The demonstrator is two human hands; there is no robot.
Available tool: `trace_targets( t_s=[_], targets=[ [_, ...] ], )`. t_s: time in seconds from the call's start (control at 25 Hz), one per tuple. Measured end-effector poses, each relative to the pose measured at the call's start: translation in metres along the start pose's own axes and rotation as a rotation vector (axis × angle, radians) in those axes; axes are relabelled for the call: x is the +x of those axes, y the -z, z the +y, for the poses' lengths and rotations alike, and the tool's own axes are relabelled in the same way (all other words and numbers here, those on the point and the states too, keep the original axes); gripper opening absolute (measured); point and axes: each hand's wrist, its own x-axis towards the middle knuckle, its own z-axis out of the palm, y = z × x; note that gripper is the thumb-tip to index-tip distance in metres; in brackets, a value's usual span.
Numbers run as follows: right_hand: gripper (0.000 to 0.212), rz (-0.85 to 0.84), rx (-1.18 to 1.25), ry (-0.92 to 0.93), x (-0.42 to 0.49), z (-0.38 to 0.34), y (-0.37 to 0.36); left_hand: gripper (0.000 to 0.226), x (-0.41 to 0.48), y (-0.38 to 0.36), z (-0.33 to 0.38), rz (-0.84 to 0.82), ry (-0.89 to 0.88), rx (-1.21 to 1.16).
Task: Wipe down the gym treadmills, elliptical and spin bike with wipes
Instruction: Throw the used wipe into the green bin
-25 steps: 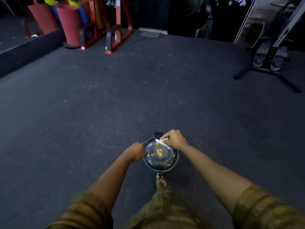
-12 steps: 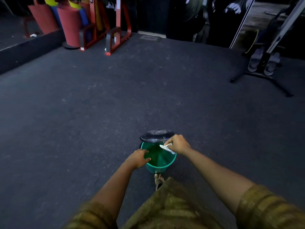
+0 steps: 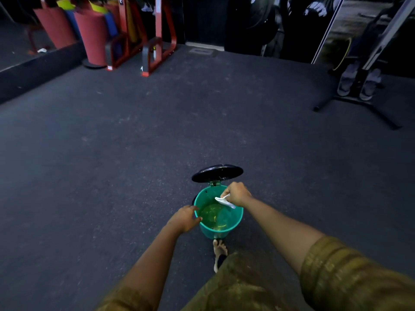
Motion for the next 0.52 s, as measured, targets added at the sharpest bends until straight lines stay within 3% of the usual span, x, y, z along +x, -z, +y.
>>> trace_targets(
  t_s=[0.2, 0.52],
  targets=[
    [0.039, 0.083, 0.097, -0.061, 0.022, -0.003, -0.008, 0.051, 0.008, 0.009, -0.007, 0.031, 0.005, -0.007],
    [0.027, 0.123, 0.221, -0.107, -0.004, 0.019, -0.019, 0.053, 0.017, 0.014, 0.016, -0.018, -0.037, 0.016]
  ],
)
